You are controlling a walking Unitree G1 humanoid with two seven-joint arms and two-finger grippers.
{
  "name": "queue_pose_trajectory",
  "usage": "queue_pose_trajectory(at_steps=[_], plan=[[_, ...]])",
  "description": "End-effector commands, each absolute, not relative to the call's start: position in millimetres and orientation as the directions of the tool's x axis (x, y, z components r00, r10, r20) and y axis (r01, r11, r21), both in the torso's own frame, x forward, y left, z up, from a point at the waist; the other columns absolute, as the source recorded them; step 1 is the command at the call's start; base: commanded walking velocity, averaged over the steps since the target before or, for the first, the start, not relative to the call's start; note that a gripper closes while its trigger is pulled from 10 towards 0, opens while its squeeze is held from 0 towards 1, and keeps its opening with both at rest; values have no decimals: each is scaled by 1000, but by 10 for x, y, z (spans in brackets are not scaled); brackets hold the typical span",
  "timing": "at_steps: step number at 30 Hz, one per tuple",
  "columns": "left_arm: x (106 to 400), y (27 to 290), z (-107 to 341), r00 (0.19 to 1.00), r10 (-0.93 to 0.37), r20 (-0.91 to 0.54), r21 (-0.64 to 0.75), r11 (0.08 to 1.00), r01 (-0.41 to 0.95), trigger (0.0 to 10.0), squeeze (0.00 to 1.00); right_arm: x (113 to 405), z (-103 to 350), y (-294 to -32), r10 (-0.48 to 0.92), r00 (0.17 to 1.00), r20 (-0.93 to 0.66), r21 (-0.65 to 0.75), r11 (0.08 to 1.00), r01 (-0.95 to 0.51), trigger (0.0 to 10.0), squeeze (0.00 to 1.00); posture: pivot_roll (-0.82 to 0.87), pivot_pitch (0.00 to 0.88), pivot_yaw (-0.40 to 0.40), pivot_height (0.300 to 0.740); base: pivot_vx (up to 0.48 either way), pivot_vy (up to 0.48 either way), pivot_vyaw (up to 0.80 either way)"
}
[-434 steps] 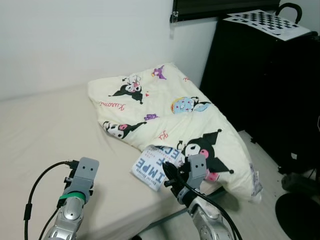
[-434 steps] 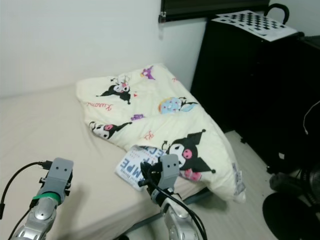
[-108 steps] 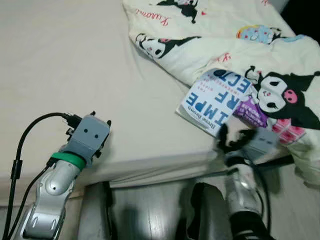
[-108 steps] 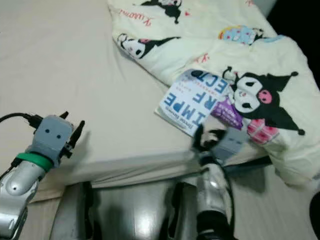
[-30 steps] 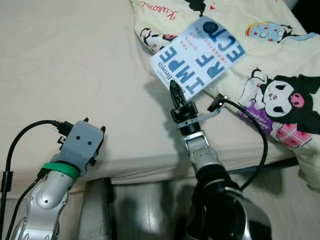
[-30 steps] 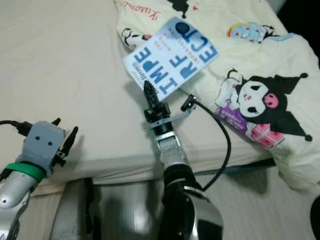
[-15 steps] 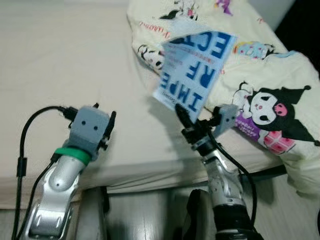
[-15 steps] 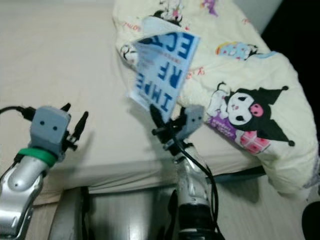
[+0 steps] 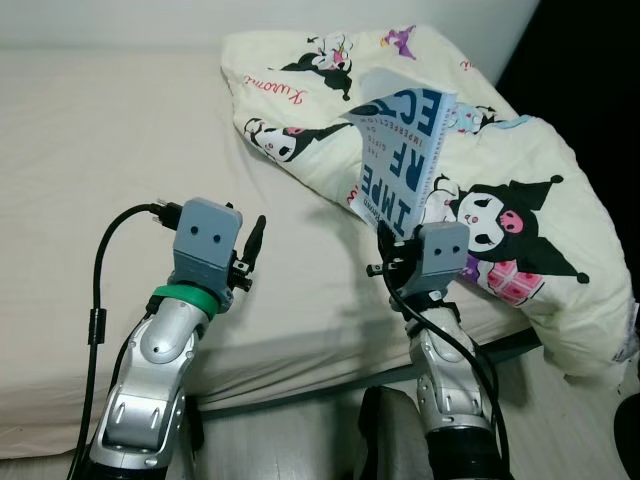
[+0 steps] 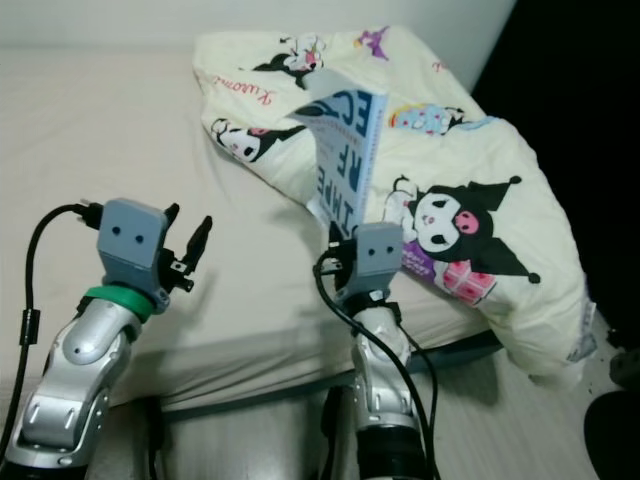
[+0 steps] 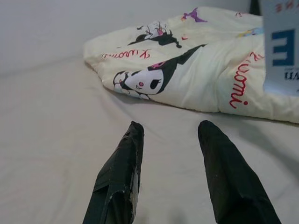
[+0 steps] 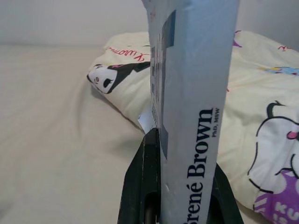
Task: Clean up the room
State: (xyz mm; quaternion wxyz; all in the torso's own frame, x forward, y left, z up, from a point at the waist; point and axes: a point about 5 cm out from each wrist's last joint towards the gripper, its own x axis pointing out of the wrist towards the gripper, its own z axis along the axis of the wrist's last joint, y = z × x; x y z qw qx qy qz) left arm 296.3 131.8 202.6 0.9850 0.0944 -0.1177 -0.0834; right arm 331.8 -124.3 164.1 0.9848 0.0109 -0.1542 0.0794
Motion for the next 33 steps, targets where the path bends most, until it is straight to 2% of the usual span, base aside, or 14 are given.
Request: queue_pose_trajectory(at_steps=[1, 33], plan=[[2955, 1286, 1944, 965, -191, 182, 201, 967, 154, 10000, 0, 3303, 1725, -1265, 130, 932, 338, -30, 991, -127, 10000, 0, 69, 22, -36, 555, 0, 0, 0], [3060, 1339, 1739, 978, -165, 126, 258, 957, 128, 10000, 0, 3322, 1677, -1241, 62, 944, 323, -37, 998, -53, 10000, 0, 55, 10, -9, 660, 0, 0, 0]])
